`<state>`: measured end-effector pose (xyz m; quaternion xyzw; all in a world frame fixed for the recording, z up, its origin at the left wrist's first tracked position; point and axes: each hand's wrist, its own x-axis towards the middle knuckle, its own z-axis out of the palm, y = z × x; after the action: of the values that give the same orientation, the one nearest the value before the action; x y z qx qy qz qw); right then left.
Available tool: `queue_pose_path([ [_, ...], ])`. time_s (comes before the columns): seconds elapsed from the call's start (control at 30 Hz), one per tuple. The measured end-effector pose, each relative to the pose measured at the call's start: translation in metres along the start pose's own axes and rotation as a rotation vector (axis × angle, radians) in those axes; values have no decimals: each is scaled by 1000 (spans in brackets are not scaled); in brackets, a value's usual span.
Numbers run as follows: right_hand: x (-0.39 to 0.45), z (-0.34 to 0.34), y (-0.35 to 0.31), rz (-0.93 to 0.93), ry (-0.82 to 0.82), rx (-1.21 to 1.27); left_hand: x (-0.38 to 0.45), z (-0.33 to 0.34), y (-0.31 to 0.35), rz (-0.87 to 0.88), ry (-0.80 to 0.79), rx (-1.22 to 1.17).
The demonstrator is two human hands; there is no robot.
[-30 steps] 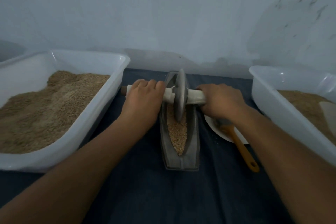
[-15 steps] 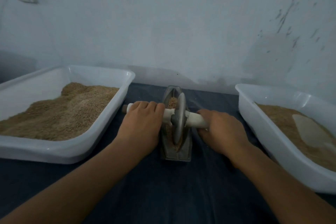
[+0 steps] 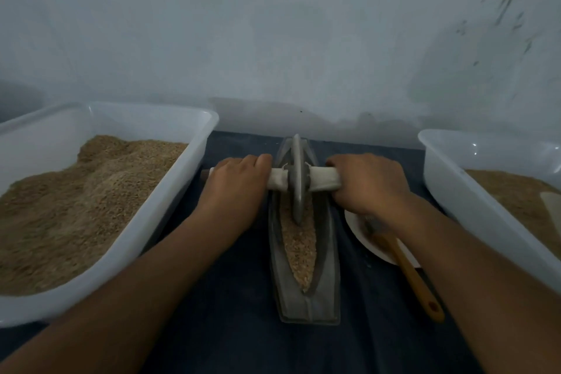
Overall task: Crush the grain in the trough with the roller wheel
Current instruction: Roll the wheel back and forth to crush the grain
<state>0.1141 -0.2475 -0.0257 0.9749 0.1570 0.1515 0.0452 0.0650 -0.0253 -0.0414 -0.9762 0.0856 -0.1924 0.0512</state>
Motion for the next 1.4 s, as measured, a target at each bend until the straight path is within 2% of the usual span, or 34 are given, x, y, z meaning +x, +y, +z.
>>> queue_pose_path([
  [0.23,23,9,15,46,-208,153,29,4,6,20,134,117],
  [0.5,-9,-1,5,8,-56,84,-7,-3,8,-7,99,46],
  [0.77,-82,-15,-6,-44,76,188,-60,-28,20,74,106,15],
  [0.9,-104,-22,-9,-61,158,144,-78,-35,20,89,117,-9],
  [1.23,-72,-11,-8,-54,134,99,-57,-20,15,74,58,48],
  [1.4,-29,0,-1,15,40,69,-22,-6,9,31,48,14],
])
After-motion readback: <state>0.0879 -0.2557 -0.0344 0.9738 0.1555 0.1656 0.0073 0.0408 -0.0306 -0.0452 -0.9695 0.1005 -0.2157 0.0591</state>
